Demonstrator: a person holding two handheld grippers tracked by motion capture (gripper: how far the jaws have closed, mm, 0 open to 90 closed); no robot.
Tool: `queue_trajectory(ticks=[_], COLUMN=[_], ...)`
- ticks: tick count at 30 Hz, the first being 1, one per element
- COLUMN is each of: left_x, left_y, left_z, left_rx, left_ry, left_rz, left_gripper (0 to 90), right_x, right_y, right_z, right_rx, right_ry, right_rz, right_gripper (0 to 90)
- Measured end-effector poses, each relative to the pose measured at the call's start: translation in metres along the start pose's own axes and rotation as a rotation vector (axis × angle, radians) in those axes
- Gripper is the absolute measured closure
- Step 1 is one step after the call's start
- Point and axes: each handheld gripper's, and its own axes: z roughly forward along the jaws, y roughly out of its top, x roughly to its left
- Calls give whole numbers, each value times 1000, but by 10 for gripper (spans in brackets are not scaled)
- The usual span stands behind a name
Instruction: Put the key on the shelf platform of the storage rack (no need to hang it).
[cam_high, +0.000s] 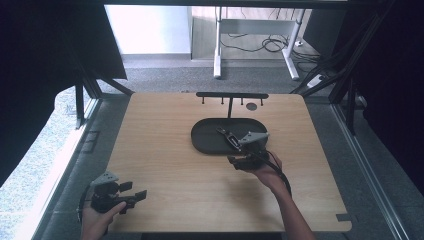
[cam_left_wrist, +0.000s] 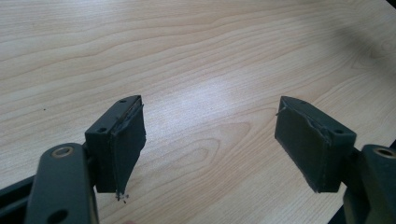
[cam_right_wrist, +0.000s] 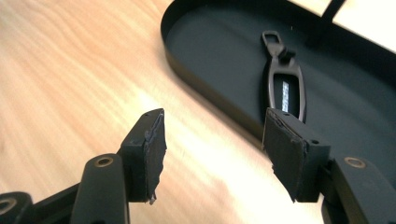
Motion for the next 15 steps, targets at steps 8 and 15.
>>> queue_trajectory(ticks=[8,15], left_x=[-2,-3], left_y=[-1,0], left_z=[4,5], left_rx=[12,16], left_ry=[-1,-4], left_rz=[4,11], left_gripper=[247,247], right_x=[-2,-7], right_y=[-39,-50], right_z=[-18,-25], right_rx=[-5,-15], right_ry=[4,-16], right_rz=[25,43], right_gripper=[393,394])
